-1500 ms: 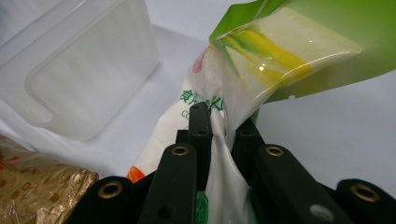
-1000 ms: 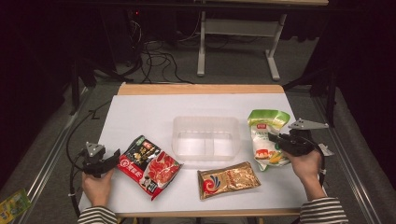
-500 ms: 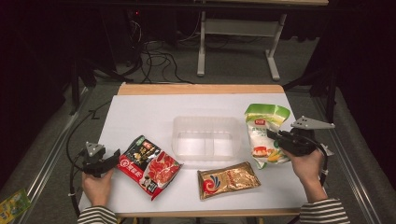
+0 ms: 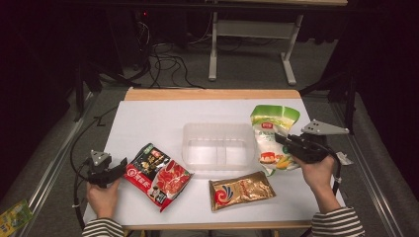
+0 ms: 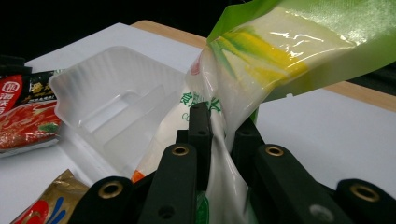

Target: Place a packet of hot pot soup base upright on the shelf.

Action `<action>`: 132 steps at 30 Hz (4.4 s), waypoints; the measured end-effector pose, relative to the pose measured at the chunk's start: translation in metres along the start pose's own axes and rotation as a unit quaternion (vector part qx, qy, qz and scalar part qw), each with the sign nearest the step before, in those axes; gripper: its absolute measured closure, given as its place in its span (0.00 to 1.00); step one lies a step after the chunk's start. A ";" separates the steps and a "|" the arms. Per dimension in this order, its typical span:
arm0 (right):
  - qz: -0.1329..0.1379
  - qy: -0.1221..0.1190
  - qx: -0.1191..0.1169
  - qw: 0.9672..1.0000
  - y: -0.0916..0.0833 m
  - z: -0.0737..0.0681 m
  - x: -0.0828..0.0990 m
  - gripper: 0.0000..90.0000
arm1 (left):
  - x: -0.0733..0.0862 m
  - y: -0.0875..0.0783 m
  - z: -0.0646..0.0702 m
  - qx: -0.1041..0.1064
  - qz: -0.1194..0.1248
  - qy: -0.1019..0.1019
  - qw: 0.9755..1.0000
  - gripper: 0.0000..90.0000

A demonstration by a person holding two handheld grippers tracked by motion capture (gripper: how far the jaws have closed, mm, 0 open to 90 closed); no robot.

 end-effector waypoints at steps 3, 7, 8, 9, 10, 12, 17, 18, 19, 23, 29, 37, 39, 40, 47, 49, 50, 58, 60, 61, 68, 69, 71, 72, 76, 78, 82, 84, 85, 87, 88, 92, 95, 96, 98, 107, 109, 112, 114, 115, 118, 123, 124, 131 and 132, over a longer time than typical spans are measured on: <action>0.003 -0.007 -0.005 1.000 0.001 -0.006 -0.005 0.92 | 0.000 -0.001 0.000 0.001 0.002 0.000 1.000 0.44; 0.005 -0.009 -0.013 1.000 0.006 -0.012 -0.012 0.92 | 0.000 -0.001 0.000 -0.003 0.006 0.001 1.000 0.45; 0.004 -0.010 -0.014 1.000 0.009 -0.014 -0.014 0.92 | -0.001 -0.002 0.000 -0.003 0.009 0.000 1.000 0.45; 0.005 -0.012 -0.015 1.000 0.011 -0.016 -0.016 0.92 | -0.001 -0.002 0.000 -0.003 0.011 0.000 1.000 0.45; 0.006 -0.011 -0.014 1.000 0.016 -0.018 -0.019 0.92 | -0.001 -0.002 0.000 -0.002 0.009 -0.001 1.000 0.45; 0.007 -0.007 -0.016 1.000 0.018 -0.020 -0.021 0.92 | -0.001 -0.001 0.000 -0.003 0.010 -0.001 1.000 0.45; 0.006 -0.014 -0.017 1.000 0.033 -0.027 -0.032 0.92 | -0.001 -0.001 0.000 -0.001 0.008 -0.001 1.000 0.45; 0.006 -0.014 -0.017 1.000 0.033 -0.027 -0.032 0.92 | -0.001 -0.002 0.000 -0.001 0.008 -0.001 1.000 0.45; 0.004 -0.014 -0.016 1.000 0.037 -0.029 -0.034 0.92 | -0.001 -0.002 0.000 -0.001 0.009 -0.002 1.000 0.45; 0.001 -0.006 -0.019 1.000 0.050 -0.032 -0.038 0.92 | -0.001 -0.002 0.000 -0.001 0.008 -0.003 1.000 0.45; -0.008 0.001 -0.014 1.000 0.067 -0.034 -0.041 0.92 | -0.001 -0.002 -0.001 -0.001 0.009 -0.004 1.000 0.45; -0.021 0.001 0.003 1.000 0.083 -0.034 -0.042 0.92 | -0.001 -0.002 -0.001 0.000 0.009 -0.004 1.000 0.45; -0.029 -0.006 0.009 1.000 0.087 -0.035 -0.041 0.92 | -0.001 -0.002 -0.001 0.001 0.009 -0.006 1.000 0.45; -0.027 -0.004 0.009 1.000 0.089 -0.034 -0.041 0.92 | -0.001 -0.002 -0.001 0.002 0.009 -0.006 1.000 0.45; -0.035 0.003 0.018 0.999 0.096 -0.033 -0.041 0.92 | 0.000 -0.001 -0.001 0.001 0.006 -0.006 1.000 0.44; -0.040 -0.001 0.023 0.999 0.100 -0.033 -0.041 0.92 | 0.000 -0.001 -0.001 0.002 0.006 -0.007 1.000 0.44; -0.041 -0.005 0.027 0.999 0.102 -0.032 -0.041 0.91 | 0.000 -0.001 -0.001 0.002 0.007 -0.006 1.000 0.44; -0.049 -0.005 0.033 0.998 0.111 -0.033 -0.039 0.91 | 0.000 -0.001 -0.001 0.001 0.006 -0.005 1.000 0.44; -0.052 -0.005 0.035 0.998 0.113 -0.034 -0.038 0.90 | 0.000 -0.001 -0.001 0.003 0.005 -0.007 1.000 0.44; -0.051 -0.004 0.036 0.998 0.114 -0.034 -0.039 0.90 | 0.000 -0.001 -0.001 0.003 0.004 -0.008 1.000 0.44; -0.052 -0.011 0.032 0.998 0.115 -0.035 -0.038 0.87 | 0.000 -0.001 -0.002 0.003 0.004 -0.010 1.000 0.45; -0.054 -0.009 0.031 0.998 0.115 -0.035 -0.037 0.87 | 0.000 -0.001 -0.002 0.003 0.005 -0.010 1.000 0.45; -0.053 -0.009 0.028 0.998 0.115 -0.035 -0.037 0.86 | 0.000 -0.001 -0.001 0.002 0.005 -0.007 1.000 0.45; -0.054 -0.007 0.027 0.998 0.115 -0.036 -0.036 0.86 | 0.000 -0.001 -0.001 0.000 0.006 -0.007 1.000 0.45; -0.058 -0.010 0.017 0.998 0.113 -0.038 -0.034 0.83 | 0.000 0.000 -0.001 -0.002 0.003 -0.007 1.000 0.45; -0.059 -0.014 0.014 0.998 0.112 -0.040 -0.033 0.83 | 0.000 -0.001 -0.001 -0.002 0.005 -0.005 1.000 0.45; -0.062 -0.022 0.008 0.998 0.111 -0.044 -0.032 0.81 | 0.000 -0.001 -0.001 -0.002 0.005 -0.006 1.000 0.45; -0.064 -0.022 0.007 0.998 0.110 -0.045 -0.031 0.80 | 0.000 -0.001 -0.001 -0.002 0.005 -0.006 1.000 0.44; -0.062 -0.025 0.007 0.998 0.111 -0.045 -0.030 0.80 | 0.000 -0.001 -0.001 -0.001 0.005 -0.005 1.000 0.44; -0.064 -0.024 0.002 0.998 0.110 -0.047 -0.028 0.78 | 0.000 -0.001 -0.001 -0.001 0.005 -0.005 1.000 0.44; -0.068 -0.025 0.001 0.997 0.110 -0.048 -0.027 0.78 | 0.000 -0.001 -0.001 -0.002 0.004 -0.005 1.000 0.45; -0.073 -0.030 -0.005 0.997 0.109 -0.050 -0.025 0.77 | 0.000 0.000 -0.001 -0.002 0.004 -0.006 1.000 0.44; -0.076 -0.031 -0.007 0.997 0.109 -0.051 -0.024 0.76 | 0.000 0.000 -0.001 -0.001 0.004 -0.006 1.000 0.45; -0.077 -0.034 -0.008 0.996 0.109 -0.051 -0.024 0.76 | 0.000 0.000 -0.001 0.000 0.003 -0.006 1.000 0.45; -0.082 -0.036 -0.004 0.996 0.108 -0.049 -0.022 0.76 | 0.000 0.000 -0.001 0.000 0.003 -0.007 1.000 0.45; -0.080 -0.027 -0.014 0.996 0.103 -0.047 -0.014 0.76 | 0.000 -0.001 -0.001 -0.002 0.004 -0.004 1.000 0.45; -0.082 -0.025 -0.015 0.996 0.101 -0.047 -0.013 0.75 | 0.000 -0.001 -0.001 -0.003 0.004 -0.004 1.000 0.45; -0.081 -0.025 -0.015 0.996 0.098 -0.046 -0.011 0.72 | 0.000 -0.001 -0.001 -0.002 0.004 -0.005 1.000 0.44; -0.075 -0.039 -0.010 0.996 0.091 -0.046 -0.009 0.72 | 0.000 0.000 -0.001 -0.002 0.003 -0.004 1.000 0.44; -0.072 -0.039 -0.010 0.997 0.089 -0.046 -0.008 0.72 | 0.000 0.000 -0.001 -0.002 0.001 -0.003 1.000 0.44; -0.072 -0.037 -0.012 0.997 0.085 -0.046 -0.005 0.72 | 0.000 0.000 -0.001 -0.003 0.000 -0.003 1.000 0.45; -0.081 -0.043 -0.021 0.996 0.076 -0.049 0.004 0.74 | 0.000 0.000 -0.001 -0.003 0.000 -0.003 1.000 0.45; -0.081 -0.043 -0.021 0.996 0.076 -0.049 0.004 0.74 | 0.000 0.000 -0.001 -0.003 0.000 -0.003 1.000 0.45; -0.076 -0.051 -0.025 0.995 0.071 -0.050 0.013 0.80 | 0.000 0.001 -0.001 -0.003 -0.001 -0.004 1.000 0.45; -0.078 -0.046 -0.026 0.996 0.070 -0.051 0.014 0.81 | 0.000 0.001 -0.001 -0.002 -0.001 -0.004 1.000 0.45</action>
Point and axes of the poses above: each handheld gripper's, and its own axes: y roughly forward along the jaws, x roughly out of its underside, z roughly to its right, the point moved 8 cm from there along y, roughly forward along the jaws, and after that the axes turned 3 degrees about x, right-handed, at the moved point
